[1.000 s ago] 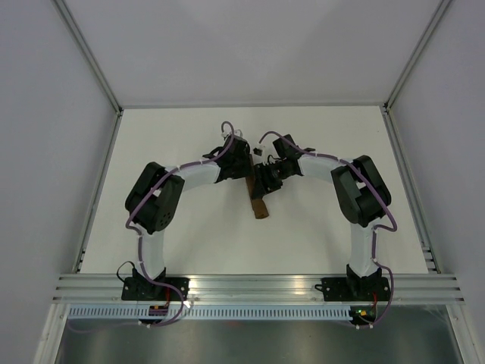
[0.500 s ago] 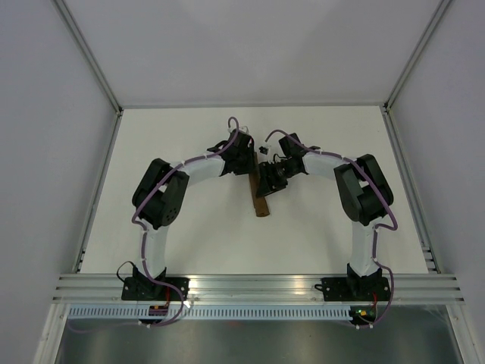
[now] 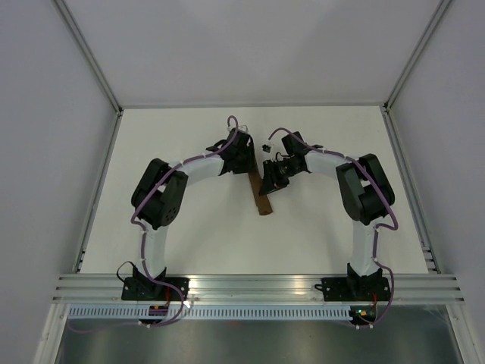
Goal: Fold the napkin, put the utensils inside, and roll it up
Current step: Roll the napkin with the utensil
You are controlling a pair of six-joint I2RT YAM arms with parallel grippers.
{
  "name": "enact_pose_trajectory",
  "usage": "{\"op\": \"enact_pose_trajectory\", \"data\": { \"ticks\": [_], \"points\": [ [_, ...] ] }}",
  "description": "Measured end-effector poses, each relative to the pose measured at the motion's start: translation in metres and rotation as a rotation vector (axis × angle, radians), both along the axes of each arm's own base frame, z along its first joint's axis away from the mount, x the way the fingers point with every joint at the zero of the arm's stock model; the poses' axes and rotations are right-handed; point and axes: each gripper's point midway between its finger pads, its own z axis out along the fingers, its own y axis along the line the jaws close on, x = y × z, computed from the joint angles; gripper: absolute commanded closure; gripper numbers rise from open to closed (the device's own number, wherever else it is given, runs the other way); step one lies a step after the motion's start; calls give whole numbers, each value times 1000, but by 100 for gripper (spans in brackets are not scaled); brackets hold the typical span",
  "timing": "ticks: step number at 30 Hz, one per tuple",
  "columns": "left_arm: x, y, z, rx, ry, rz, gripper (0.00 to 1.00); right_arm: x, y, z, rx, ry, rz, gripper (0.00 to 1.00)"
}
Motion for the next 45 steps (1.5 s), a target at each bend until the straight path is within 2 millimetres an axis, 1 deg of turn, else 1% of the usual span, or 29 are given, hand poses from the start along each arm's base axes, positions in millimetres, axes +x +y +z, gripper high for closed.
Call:
{"op": "enact_pose_trajectory", "data": {
  "ticks": [5,7,9,11,15,17,26,29,32,35,38,39,41,42,43,44,45],
  "points": [
    [-4,5,17,-15,-25,2,48,7,-7,2,12,12,-35,75],
    [-8,8,25,-28,-37,0,48,10,-10,3,18,18,-50,75],
    [-13,7,28,-49,-45,-11,48,12,-11,2,27,29,-60,75],
    [-20,7,25,-67,-43,-23,48,12,-11,0,40,48,-67,75],
    [-33,7,7,-96,-13,-38,48,11,-11,-4,83,101,-74,75],
    [-37,5,2,-123,-11,-42,47,11,-11,-5,101,123,-77,75],
    [-35,-10,6,-274,-66,-31,46,10,-16,-8,172,210,-87,76],
    [-35,-14,3,-301,-63,-32,46,10,-16,-9,177,218,-86,76],
    [-35,-18,-4,-316,-51,-31,46,10,-16,-9,182,226,-86,76],
    [-33,-20,-6,-330,-47,-29,49,10,-16,-9,185,231,-85,76],
    [-31,-24,-7,-333,-41,-31,55,11,-16,-9,186,230,-85,76],
    [-30,-25,-8,-334,-37,-33,61,11,-16,-8,186,230,-85,76],
    [-29,-26,-8,-330,-25,-35,68,11,-16,-8,185,230,-85,75],
    [-28,-27,-7,-327,-20,-36,74,11,-16,-8,185,230,-84,73],
    [-28,-28,-7,-323,-14,-36,77,12,-16,-7,184,227,-83,72],
    [-27,-29,-5,-319,-9,-37,82,12,-16,-7,182,225,-82,71],
    [-26,-29,-4,-314,-2,-36,83,13,-17,-6,178,221,-81,66]
  ]
}}
